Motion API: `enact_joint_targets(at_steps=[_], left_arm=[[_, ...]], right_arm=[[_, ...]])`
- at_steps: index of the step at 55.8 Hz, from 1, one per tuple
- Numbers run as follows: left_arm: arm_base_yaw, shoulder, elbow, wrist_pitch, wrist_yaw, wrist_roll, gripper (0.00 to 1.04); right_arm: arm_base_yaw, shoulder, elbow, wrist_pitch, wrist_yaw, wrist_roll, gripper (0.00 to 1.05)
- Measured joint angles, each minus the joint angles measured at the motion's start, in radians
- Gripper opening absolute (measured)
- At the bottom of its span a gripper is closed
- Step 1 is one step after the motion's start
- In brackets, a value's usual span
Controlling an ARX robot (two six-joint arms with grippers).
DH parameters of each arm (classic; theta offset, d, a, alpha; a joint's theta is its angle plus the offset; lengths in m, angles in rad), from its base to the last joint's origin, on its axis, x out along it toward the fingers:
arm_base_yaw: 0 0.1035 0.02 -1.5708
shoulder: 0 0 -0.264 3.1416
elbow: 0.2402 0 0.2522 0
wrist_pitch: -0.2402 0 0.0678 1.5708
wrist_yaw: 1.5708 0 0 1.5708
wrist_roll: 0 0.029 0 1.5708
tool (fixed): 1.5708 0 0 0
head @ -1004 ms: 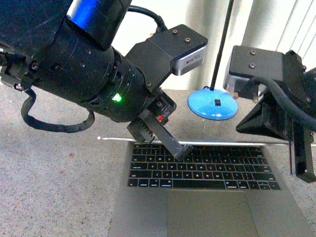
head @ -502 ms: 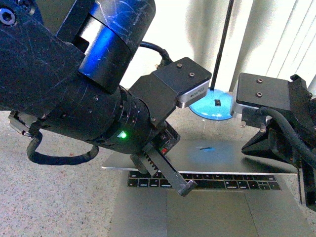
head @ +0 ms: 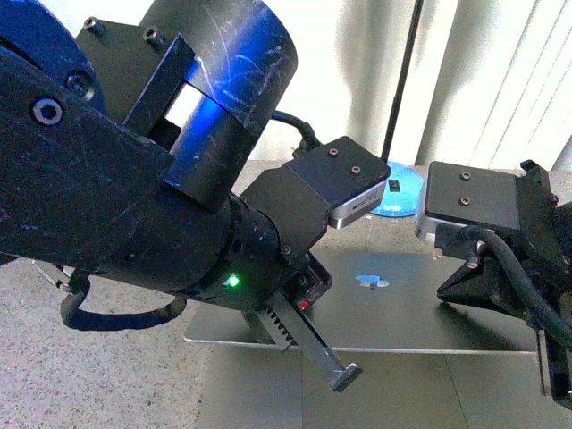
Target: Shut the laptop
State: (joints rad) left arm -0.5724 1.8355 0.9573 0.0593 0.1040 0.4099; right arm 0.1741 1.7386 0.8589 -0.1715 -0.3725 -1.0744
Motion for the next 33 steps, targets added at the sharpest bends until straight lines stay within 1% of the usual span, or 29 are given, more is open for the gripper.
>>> enact_joint_targets(at_steps=[20,33], left_arm=[[-0.002,0.027,-0.010,0.031,0.005,-0.015,0.04],[-0.008,0.062,-0.032,0.057,0.006,-0.022,0.04]], right_arm=[[-0.003,0.042,0.000,0.027,0.005,0.000,0.03],[0.007,0.111,-0.005,0.092,0.034,0.014,0.03]])
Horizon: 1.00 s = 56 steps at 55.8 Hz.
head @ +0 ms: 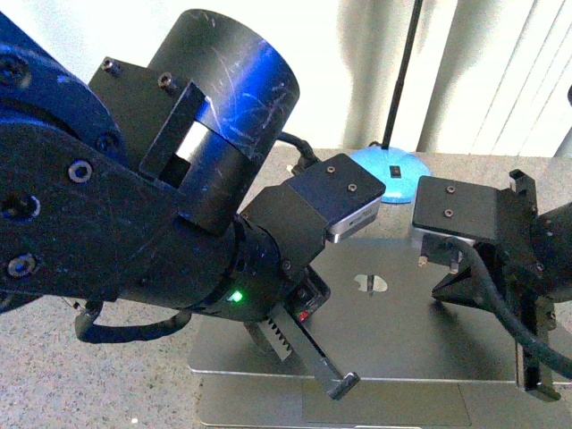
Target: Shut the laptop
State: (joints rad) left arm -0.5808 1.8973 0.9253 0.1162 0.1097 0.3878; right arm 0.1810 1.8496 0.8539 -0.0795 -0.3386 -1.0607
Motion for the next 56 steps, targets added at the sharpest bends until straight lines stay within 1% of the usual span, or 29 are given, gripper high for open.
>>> enact_joint_targets(at_steps=[11,21,25,34,38,44,46,49,50,51,53,54,55,56], left_arm=[[0.000,0.024,-0.025,0.035,0.005,-0.007,0.04],[0.010,0.101,-0.082,0.150,0.035,-0.052,0.04],[0.025,0.114,-0.092,0.186,0.054,-0.071,0.04],[0.057,0.093,-0.105,0.193,0.090,-0.102,0.04],[0.078,0.076,-0.113,0.196,0.101,-0.120,0.04],[0.133,0.016,-0.137,0.240,0.101,-0.177,0.04],[0.153,-0.010,-0.143,0.261,0.095,-0.194,0.04],[0.195,-0.070,-0.158,0.348,0.056,-0.262,0.04],[0.207,-0.087,-0.162,0.372,0.048,-0.272,0.04],[0.230,-0.121,-0.168,0.422,0.005,-0.319,0.04],[0.253,-0.154,-0.174,0.475,-0.036,-0.351,0.05],[0.272,-0.185,-0.176,0.521,-0.071,-0.386,0.08],[0.280,-0.198,-0.176,0.540,-0.086,-0.403,0.10],[0.294,-0.220,-0.176,0.573,-0.113,-0.435,0.14]], right_arm=[[0.017,0.069,-0.003,0.051,0.017,0.037,0.03],[0.043,0.111,0.002,0.072,0.050,0.074,0.03],[0.051,0.109,0.002,0.074,0.057,0.077,0.03],[0.060,0.084,0.000,0.082,0.039,0.111,0.03],[0.065,0.059,-0.004,0.115,0.047,0.130,0.03],[0.069,-0.020,-0.007,0.209,0.077,0.212,0.03],[0.068,-0.067,-0.006,0.260,0.122,0.281,0.03],[0.068,-0.114,-0.002,0.309,0.174,0.336,0.04],[0.068,-0.142,0.005,0.333,0.200,0.380,0.07],[0.067,-0.156,0.009,0.342,0.210,0.401,0.08],[0.066,-0.190,0.024,0.356,0.225,0.462,0.13],[0.065,-0.199,0.028,0.359,0.226,0.488,0.15],[0.064,-0.207,0.032,0.361,0.227,0.503,0.17],[0.063,-0.220,0.037,0.364,0.228,0.523,0.20]])
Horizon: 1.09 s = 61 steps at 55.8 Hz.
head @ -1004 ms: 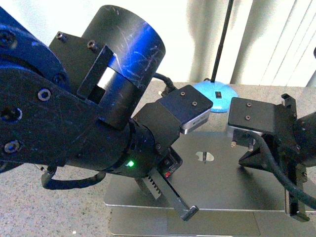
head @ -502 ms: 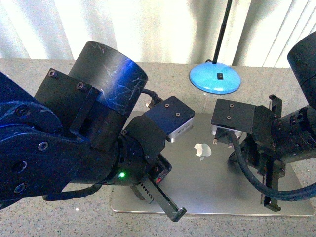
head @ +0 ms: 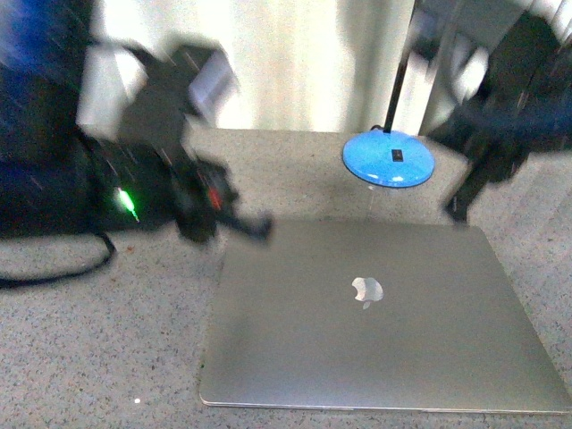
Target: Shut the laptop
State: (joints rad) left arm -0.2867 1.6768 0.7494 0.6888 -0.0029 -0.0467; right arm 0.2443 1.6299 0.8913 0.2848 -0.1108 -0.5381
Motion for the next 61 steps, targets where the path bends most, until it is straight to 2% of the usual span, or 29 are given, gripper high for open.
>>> enact_joint_targets(at_steps=[5,7,8,9,10,14,19,20,25,26,38,44,53,58,61], left_arm=[[0.034,-0.052,0.005,0.040,-0.033,-0.072,0.26],[0.037,-0.063,0.005,0.043,-0.032,-0.099,0.35],[0.035,-0.062,0.003,0.042,-0.029,-0.108,0.39],[0.031,-0.056,0.000,0.042,-0.024,-0.113,0.42],[0.024,-0.042,-0.008,0.045,-0.031,-0.111,0.47],[0.008,-0.015,-0.080,0.204,-0.169,-0.055,0.36],[0.032,-0.051,-0.180,0.330,-0.225,-0.003,0.22],[0.037,-0.061,-0.190,0.338,-0.225,0.000,0.20],[0.073,-0.153,-0.277,0.369,-0.208,0.020,0.04],[0.076,-0.162,-0.286,0.371,-0.204,0.019,0.03],[0.151,-0.371,-0.500,0.362,-0.127,0.037,0.04],[0.169,-0.401,-0.564,0.406,-0.106,0.039,0.04],[0.197,-0.495,-0.633,0.356,-0.087,0.039,0.04],[0.209,-0.574,-0.657,0.313,-0.072,0.039,0.04],[0.243,-0.613,-0.669,0.284,-0.016,0.039,0.04]], right_arm=[[-0.004,-0.013,0.001,0.001,0.005,0.066,0.35],[-0.002,0.003,-0.011,0.019,0.029,0.103,0.40],[0.004,0.018,-0.035,0.090,0.066,0.130,0.38],[0.008,0.033,-0.086,0.230,0.172,0.202,0.33],[0.011,0.040,-0.123,0.322,0.227,0.233,0.29],[0.004,0.034,-0.254,0.578,0.312,0.377,0.17],[-0.032,-0.033,-0.358,0.735,0.314,0.457,0.03],[-0.042,-0.056,-0.378,0.751,0.314,0.467,0.03],[-0.072,-0.140,-0.449,0.776,0.300,0.500,0.03],[-0.074,-0.148,-0.458,0.777,0.296,0.504,0.03],[-0.132,-0.343,-0.662,0.760,0.225,0.522,0.03],[-0.148,-0.366,-0.727,0.805,0.207,0.524,0.03],[-0.168,-0.474,-0.787,0.743,0.183,0.525,0.03],[-0.221,-0.552,-0.811,0.697,0.116,0.525,0.03],[-0.235,-0.591,-0.821,0.668,0.117,0.526,0.03]])
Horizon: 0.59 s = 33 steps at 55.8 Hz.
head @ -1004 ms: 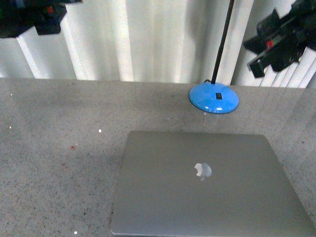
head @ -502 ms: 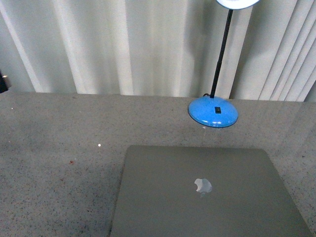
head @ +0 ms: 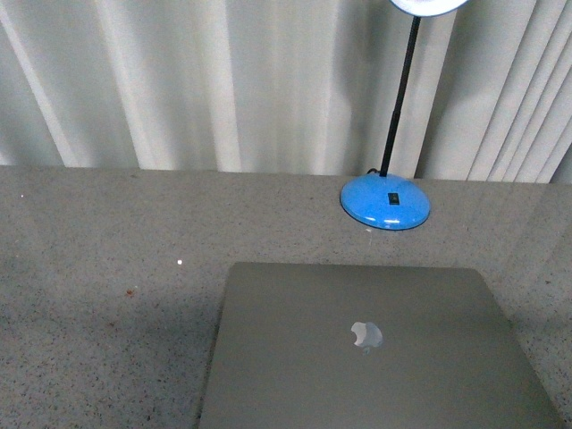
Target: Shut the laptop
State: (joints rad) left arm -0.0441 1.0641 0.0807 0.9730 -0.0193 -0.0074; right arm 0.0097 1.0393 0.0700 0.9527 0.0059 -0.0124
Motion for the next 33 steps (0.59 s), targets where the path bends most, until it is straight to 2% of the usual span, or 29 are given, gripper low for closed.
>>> enact_joint_targets(at_steps=[7,33], left_arm=[[0.039,-0.095,-0.027,-0.073,0.014,0.000,0.04],[0.042,-0.451,-0.053,-0.373,0.017,0.000,0.04]], right_arm=[[-0.007,-0.095,-0.025,-0.073,-0.002,0.001,0.03],[-0.008,-0.446,-0.064,-0.373,-0.005,0.002,0.03]])
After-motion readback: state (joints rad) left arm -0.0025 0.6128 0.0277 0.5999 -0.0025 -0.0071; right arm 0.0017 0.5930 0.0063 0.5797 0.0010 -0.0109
